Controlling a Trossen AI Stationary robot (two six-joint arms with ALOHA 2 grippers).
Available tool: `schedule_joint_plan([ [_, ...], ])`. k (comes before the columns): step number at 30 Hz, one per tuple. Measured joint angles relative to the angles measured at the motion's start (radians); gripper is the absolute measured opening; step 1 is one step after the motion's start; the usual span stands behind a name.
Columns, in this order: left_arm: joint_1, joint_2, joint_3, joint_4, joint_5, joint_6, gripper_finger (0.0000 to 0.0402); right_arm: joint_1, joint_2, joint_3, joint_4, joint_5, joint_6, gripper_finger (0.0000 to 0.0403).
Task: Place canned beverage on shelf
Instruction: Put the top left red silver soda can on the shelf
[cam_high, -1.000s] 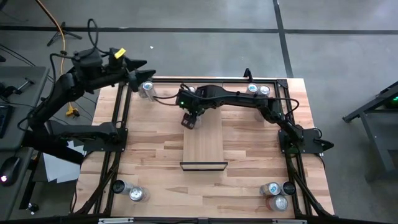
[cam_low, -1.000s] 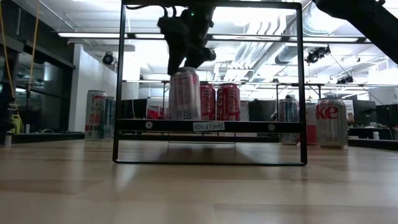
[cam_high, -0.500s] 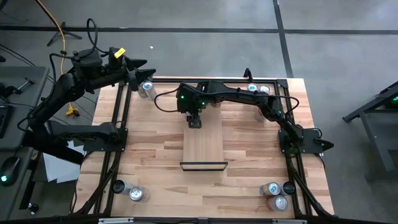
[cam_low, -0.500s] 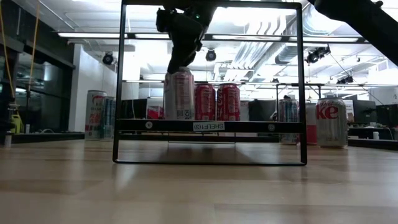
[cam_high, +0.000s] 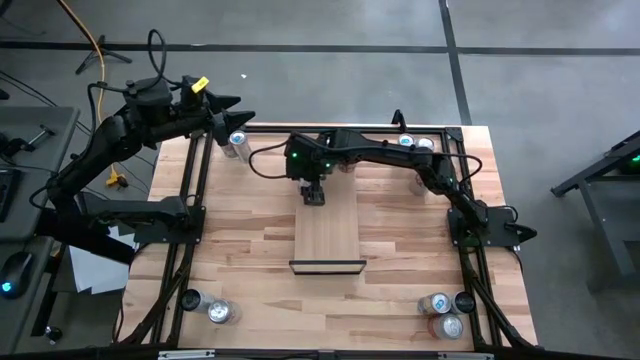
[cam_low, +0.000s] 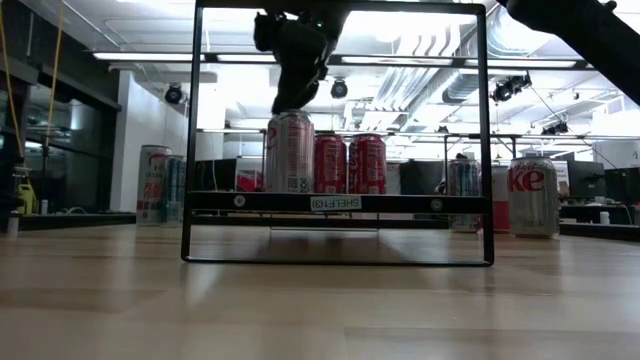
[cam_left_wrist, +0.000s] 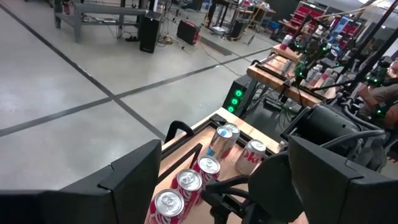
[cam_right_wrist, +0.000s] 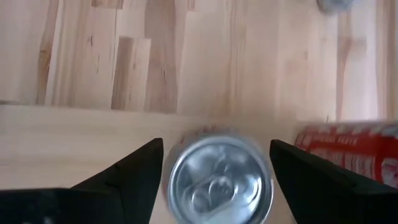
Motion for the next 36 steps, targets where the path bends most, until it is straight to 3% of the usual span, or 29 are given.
schedule_joint_plan([
  [14,0.0,0.0,0.0,-0.001,-0.004,0.066,0.0298,-0.019,-0.169,0.002,-0.169,-0.03,0.089,0.0275],
  [17,0.0,0.0,0.0,-0.023,-0.004,0.088,0.0298,0.014,-0.174,0.0,-0.2,-0.035,0.11,0.0248],
  [20,0.0,0.0,-0.001,-0.056,-0.004,0.087,0.0298,0.055,-0.19,-0.059,-0.181,-0.033,0.117,0.0197],
  [24,0.0,-0.001,-0.002,-0.091,-0.004,0.082,0.0298,0.099,-0.286,-0.339,-0.113,-0.033,0.162,0.0092],
  [27,0.0,-0.008,-0.002,-0.092,-0.004,0.082,0.0298,0.116,-0.437,-0.637,0.084,-0.039,0.289,0.0017],
  [32,0.0,-0.012,-0.002,-0.08,-0.004,0.087,0.0298,0.116,-0.653,-1.051,0.661,-0.027,0.744,0.0016],
  [36,0.0,-0.011,-0.002,-0.064,-0.004,0.082,0.0298,0.131,-0.653,-1.205,0.937,0.082,1.013,0.0004],
])
